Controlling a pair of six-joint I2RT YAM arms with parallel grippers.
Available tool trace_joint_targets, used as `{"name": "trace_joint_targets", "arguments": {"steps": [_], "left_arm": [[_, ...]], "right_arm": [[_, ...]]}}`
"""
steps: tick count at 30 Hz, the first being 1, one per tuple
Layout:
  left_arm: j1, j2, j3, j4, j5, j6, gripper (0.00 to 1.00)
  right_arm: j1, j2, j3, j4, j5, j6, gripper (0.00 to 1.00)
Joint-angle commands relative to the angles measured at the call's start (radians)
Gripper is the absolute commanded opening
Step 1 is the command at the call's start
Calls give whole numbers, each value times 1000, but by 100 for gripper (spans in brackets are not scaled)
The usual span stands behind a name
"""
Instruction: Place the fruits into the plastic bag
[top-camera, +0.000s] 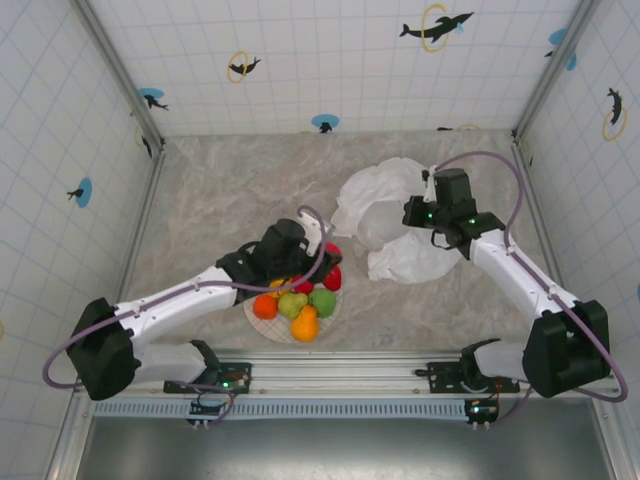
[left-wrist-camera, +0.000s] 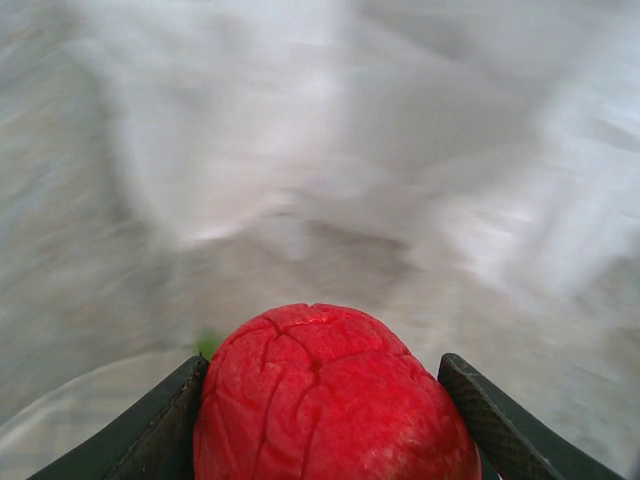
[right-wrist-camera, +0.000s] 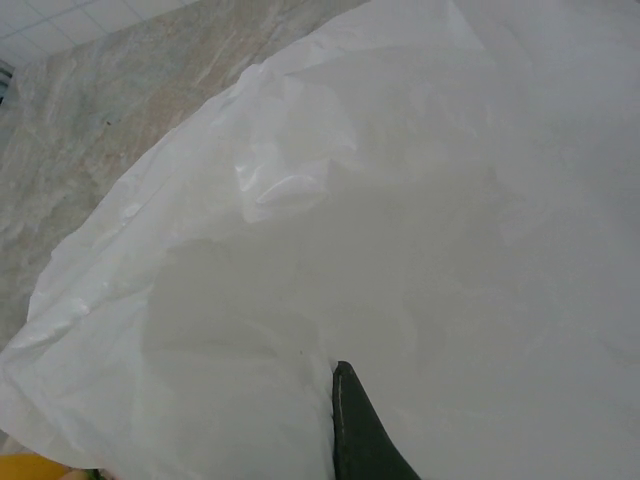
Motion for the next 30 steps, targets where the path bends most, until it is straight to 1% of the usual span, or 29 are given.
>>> {"name": "trace_joint_targets", "arguments": {"steps": [1,4,5,7,11,13,15,16,18,20,24,26,30], "left_arm": [[-63,75,59,62,93,127,39],[-85,181,146,67,48,155,38],[-83,216,166,65,2,160,38],[-82,285,258,43,-76,182,37],[-81,375,322,72,-201,237,37],[-72,403,335,92,-222,249,37],[-69,420,332,138,-211,257,37],[-70,427,329,163,-202,262,37],[-70,432,317,243,-178,255,37],[-73,432,300,322,-175,251,38],[-74,434,284,439,-185,248,39],[-73,442,285,470,-178,254,40],[-73,469,282,496,-192,270,41]], "right_arm": [[-9,22,69,-40,-56,-8,0],[-9,40,102,-87,-85,-30,0],[-9,42,111,-107,-93,-45,0],[-9,40,126,-152,-105,-92,0],[-11,24,147,-256,-128,-216,0],[-10,14,153,-295,-129,-268,0],[-15,-2,140,-286,-161,-269,0],[-19,-8,126,-260,-201,-249,0],[-36,-22,84,-165,-355,-166,0],[-39,-29,68,-109,-425,-87,0],[-45,-64,23,28,-511,81,0],[-52,-80,-5,91,-557,171,0],[-78,-119,-61,224,-611,348,0]]}}
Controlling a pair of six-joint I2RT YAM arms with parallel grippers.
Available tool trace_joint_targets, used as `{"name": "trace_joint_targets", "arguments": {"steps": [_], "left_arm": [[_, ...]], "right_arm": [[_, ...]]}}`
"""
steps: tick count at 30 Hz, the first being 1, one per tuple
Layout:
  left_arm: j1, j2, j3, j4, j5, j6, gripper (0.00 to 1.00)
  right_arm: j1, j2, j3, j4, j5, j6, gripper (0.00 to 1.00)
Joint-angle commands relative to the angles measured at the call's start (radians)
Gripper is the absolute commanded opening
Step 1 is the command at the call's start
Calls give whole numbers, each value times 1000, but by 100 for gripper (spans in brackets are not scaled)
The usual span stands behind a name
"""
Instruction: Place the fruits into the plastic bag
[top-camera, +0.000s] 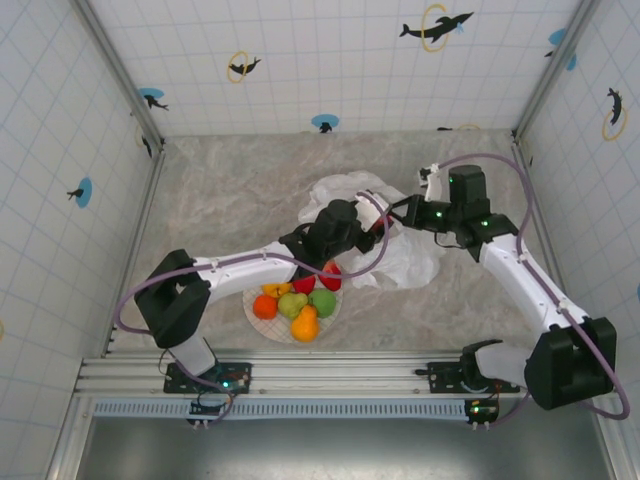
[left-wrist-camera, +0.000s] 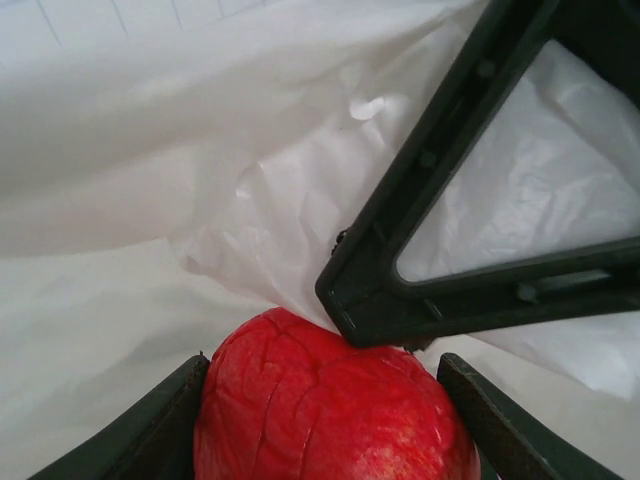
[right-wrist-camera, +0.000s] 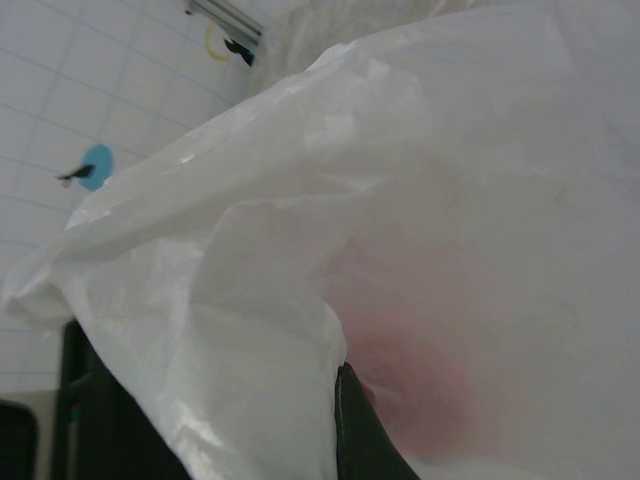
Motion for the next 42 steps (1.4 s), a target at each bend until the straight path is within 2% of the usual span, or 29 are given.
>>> {"name": "trace_joint_targets", "arguments": {"steps": [1,10,14,20,30,34,38,42], "left_arm": [[1,38,-20,92,-31,38,42],[16,161,-14,177,-122,26,49],[17,191,-3,185,-148,9,61],[18,156,-31,184,-116,-29,75],[16,34,-89,115,-23,-80,77],[18,-43,-114,45,33,-106,77],[23,-133,-173,-63,82,-152,77],[55,-233,-224,-153,124,-243,77]], "right_arm": [[-19,-46,-50,190,-105,217,0],[-24,-69,-149,414,-146,423,0],[-27,-71,-171,433,-139,434,0],[-50,-70,-195,442,-134,434,0],[-78,-65,-208,409,-106,391,0],[-81,-51,-170,275,-16,267,0],[-55,-31,-113,106,165,65,0],[-22,-9,-82,45,322,-59,0]]}}
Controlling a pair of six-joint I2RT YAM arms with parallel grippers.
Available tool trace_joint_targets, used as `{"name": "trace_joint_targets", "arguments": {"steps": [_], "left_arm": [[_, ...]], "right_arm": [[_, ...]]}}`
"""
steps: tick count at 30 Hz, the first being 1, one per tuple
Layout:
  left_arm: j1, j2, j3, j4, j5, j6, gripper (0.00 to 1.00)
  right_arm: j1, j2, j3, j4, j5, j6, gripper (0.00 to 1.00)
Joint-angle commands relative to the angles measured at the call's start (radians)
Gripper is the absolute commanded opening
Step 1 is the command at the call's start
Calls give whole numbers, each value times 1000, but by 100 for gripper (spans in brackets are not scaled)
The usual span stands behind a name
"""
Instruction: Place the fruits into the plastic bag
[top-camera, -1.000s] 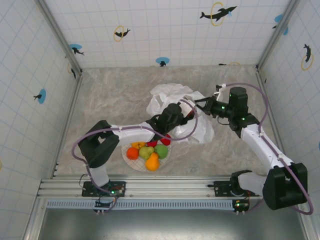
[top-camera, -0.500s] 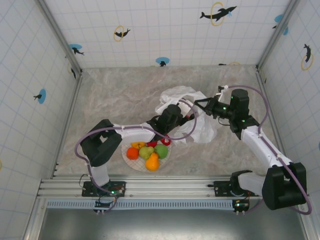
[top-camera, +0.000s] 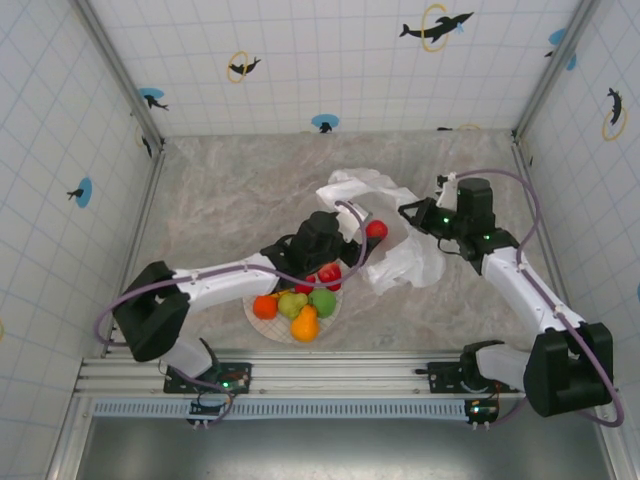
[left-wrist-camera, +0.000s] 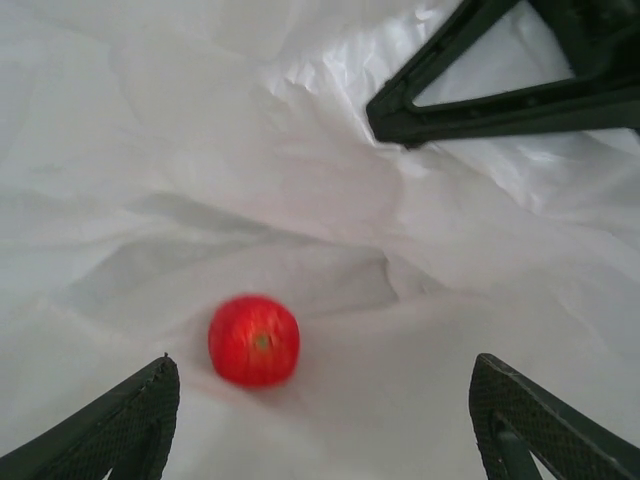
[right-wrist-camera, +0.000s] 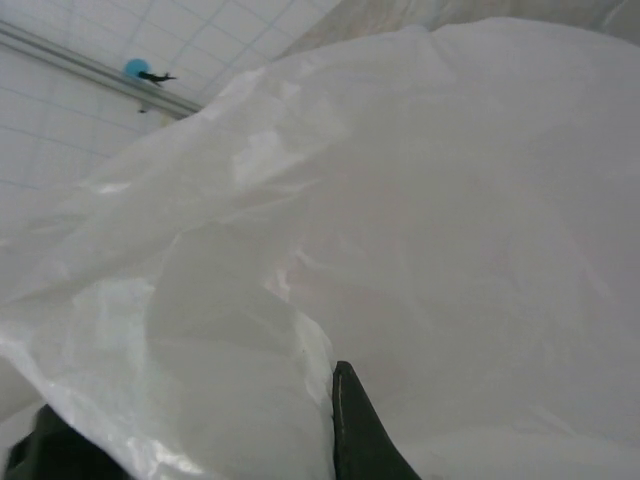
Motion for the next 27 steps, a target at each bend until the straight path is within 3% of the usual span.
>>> {"name": "trace_joint_targets", "arguments": {"steps": [1,6,12,17,22,27], "left_arm": [[40,-92,-49,-131,92,-103,77],[70,-197,-108,-210,335,-96,79],[96,-290,-155,-299,505,-74,83],[170,-391,-202,-385,434,-129,83],[318,-502,-219,-539,330,-232,84],[432,-491,-196,-761,183,-315,87]], "right_arm": [[22,21,56,-98,191,-163,0],[52,43,41,-35,222,-147,0],[83,55,11,55,244,-97,0],[85,51,-10,76,261,-83,0],[85,45,-23,68,268,-90,0],[87,41,-34,69,272,-95,0]]}}
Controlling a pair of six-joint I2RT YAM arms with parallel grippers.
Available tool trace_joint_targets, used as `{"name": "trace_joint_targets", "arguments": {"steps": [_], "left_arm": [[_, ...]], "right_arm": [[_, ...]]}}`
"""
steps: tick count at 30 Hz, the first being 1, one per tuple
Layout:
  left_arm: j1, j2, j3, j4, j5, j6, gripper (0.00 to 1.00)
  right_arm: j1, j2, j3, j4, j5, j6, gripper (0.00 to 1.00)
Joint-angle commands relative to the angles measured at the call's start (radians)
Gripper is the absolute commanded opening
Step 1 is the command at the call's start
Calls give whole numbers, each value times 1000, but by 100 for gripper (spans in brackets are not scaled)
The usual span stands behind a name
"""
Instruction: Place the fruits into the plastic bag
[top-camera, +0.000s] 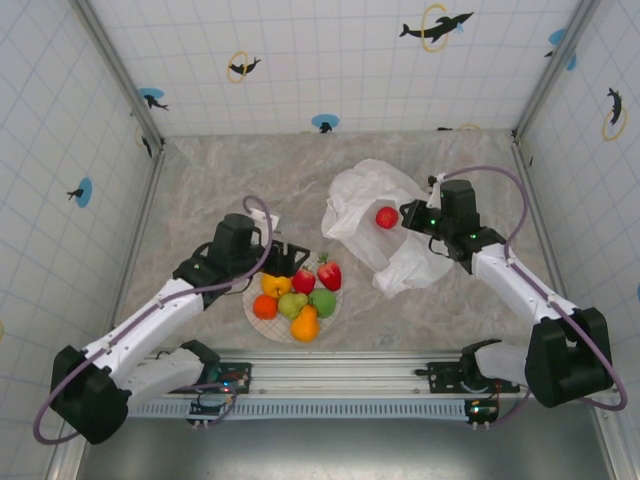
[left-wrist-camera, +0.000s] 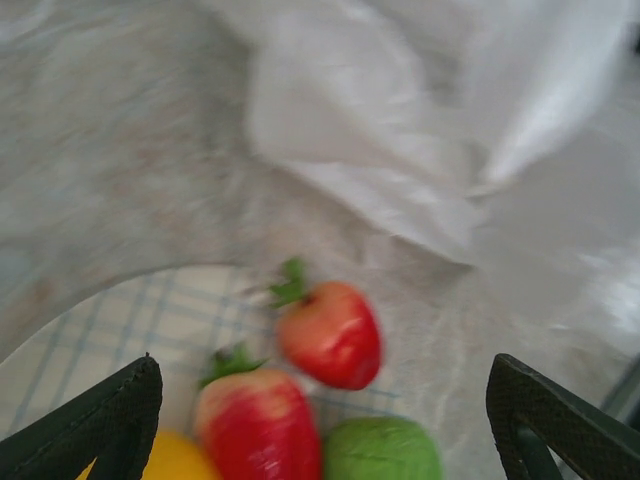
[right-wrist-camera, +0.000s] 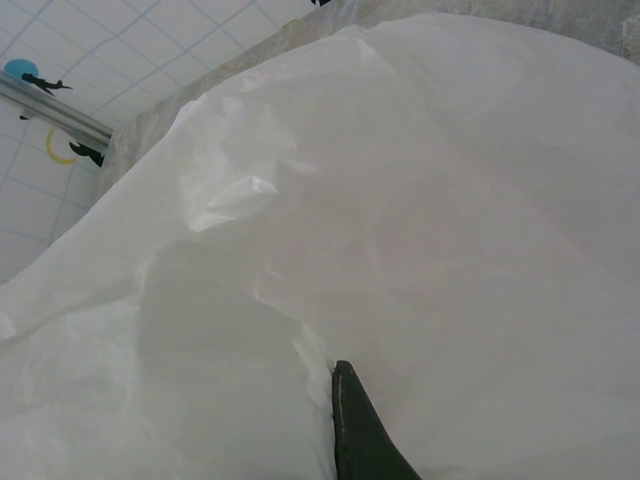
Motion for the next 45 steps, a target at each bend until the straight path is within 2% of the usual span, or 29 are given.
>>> {"name": "trace_joint_targets", "arguments": {"steps": [1,5,12,17,22,32,36,45], "left_arm": [[52,20,11,-222,-104,-90,87],[82,38,-7,-268,-78,-124,92],[82,117,-29,-239,-36,-154,97],[82,164,-32,-206,-35,-155,97],[82,207,-42,-183,-22,-159,93],[82,266,-61,-118,-24,-156,92],[82,290,-62,-107,-45,-153,89],[82,272,-58,-87,-113,-159,72]], "right_arm": [[3,-8,-25,28,14,-4,0],[3,-4,-28,28,3,-7,0],[2,-4,-38,30,6,-16,0],[0,-10,-46,28,7,-20,0],[-3,-19,-52,24,8,-22,0],[-10,-24,-61,25,5,-21,0],[-12,-27,-63,21,6,-22,0],[-15,-27,-69,21,6,-21,0]]}}
